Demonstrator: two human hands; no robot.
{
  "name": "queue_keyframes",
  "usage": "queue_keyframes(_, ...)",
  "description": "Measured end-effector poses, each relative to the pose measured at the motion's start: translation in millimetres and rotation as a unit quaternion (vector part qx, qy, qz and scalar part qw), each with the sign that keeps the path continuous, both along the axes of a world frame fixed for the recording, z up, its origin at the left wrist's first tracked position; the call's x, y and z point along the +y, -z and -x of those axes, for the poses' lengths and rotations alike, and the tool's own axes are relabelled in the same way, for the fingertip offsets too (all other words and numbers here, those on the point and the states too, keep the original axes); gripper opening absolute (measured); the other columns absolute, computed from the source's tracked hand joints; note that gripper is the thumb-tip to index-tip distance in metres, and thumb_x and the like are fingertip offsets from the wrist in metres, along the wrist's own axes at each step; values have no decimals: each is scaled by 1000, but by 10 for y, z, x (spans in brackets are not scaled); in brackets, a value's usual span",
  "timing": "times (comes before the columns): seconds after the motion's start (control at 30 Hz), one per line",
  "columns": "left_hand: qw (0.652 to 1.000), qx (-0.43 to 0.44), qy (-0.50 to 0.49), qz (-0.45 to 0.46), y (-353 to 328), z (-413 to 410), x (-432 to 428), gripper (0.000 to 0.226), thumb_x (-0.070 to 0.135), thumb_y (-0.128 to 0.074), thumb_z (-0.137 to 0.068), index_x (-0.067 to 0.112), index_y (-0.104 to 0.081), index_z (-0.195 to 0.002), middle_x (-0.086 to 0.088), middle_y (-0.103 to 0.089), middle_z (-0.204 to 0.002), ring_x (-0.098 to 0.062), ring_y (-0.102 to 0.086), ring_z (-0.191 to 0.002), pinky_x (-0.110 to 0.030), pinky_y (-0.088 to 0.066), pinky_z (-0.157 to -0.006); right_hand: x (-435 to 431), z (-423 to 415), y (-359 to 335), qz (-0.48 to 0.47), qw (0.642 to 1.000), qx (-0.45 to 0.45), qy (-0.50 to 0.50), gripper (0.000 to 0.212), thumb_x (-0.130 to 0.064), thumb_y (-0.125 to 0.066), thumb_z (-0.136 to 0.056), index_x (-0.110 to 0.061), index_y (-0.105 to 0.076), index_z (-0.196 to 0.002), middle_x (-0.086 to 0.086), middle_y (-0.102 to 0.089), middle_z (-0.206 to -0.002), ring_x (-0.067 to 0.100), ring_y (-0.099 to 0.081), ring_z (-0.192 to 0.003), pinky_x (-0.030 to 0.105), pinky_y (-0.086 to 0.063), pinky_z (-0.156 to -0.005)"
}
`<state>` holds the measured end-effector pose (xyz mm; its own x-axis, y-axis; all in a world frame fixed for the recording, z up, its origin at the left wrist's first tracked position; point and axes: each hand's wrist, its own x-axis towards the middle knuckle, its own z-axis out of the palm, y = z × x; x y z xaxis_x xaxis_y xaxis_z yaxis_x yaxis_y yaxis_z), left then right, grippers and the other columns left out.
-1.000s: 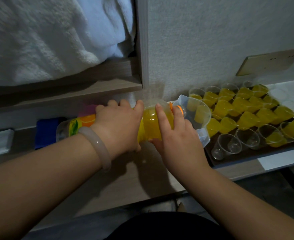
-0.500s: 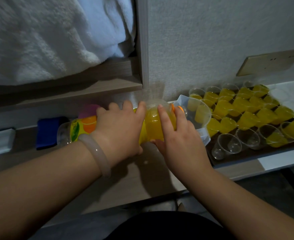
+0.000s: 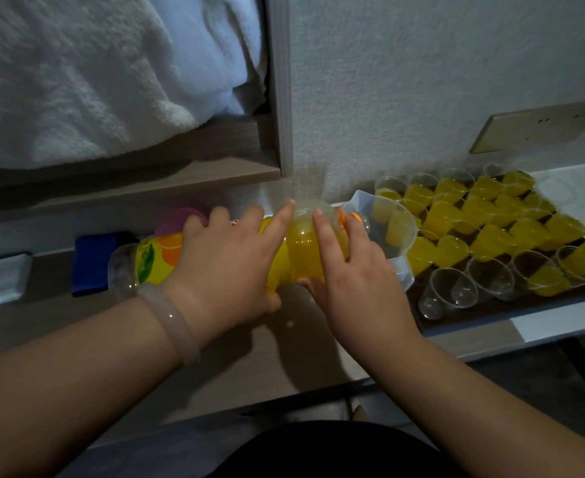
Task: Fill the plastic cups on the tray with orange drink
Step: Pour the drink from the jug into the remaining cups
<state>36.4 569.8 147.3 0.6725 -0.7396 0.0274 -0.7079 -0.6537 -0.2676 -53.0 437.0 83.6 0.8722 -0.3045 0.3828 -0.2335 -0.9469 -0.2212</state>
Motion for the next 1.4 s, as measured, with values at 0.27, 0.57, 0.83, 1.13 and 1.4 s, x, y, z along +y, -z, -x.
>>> queue_keyframes(0.27,1000,-19,5,-5,-33,-18,-24,116,69,-64,-65,35,12,-146,0,-35,-140,-34,-44,-115,-45,-39,-89,-14,-2,9,-11,1000,-10,-3,88,-44,-75,-76,-13,-30,-145,30,-45,-136,42,-61,-96,44,-54,-75)
queue_keyframes(0.57,1000,-26,11,-11,-51,-13,-51,115,69,-63,-64,36,10,-147,1,-34,-140,-34,-44,-114,-44,-38,-89,-23,5,17,-19,1000,-15,4,88,-47,-72,-75,-15,-28,-145,30,-45,-136,44,-60,-102,46,-54,-77)
queue_keyframes(0.83,999,-31,13,-14,-67,-7,-62,116,69,-64,-64,35,10,-147,0,-35,-140,-34,-44,-114,-45,-38,-90,-23,16,-1,-20,1000,-11,3,87,-48,-68,-76,-14,-28,-145,29,-46,-136,41,-60,-100,44,-54,-77)
queue_keyframes(1.13,999,-28,10,-16,-68,10,-61,115,69,-63,-66,36,12,-147,-1,-34,-141,-34,-43,-115,-45,-39,-90,-33,32,-11,-21,1000,-7,-5,88,-45,-71,-77,-14,-28,-146,29,-44,-138,42,-59,-102,45,-53,-78)
queue_keyframes(1.4,999,-36,13,-25,-107,19,-82,115,69,-62,-65,35,11,-147,-1,-34,-140,-34,-43,-115,-45,-39,-89,-29,41,-23,-24,1000,-5,-2,89,-46,-72,-76,-13,-27,-146,30,-43,-138,42,-60,-101,46,-53,-78)
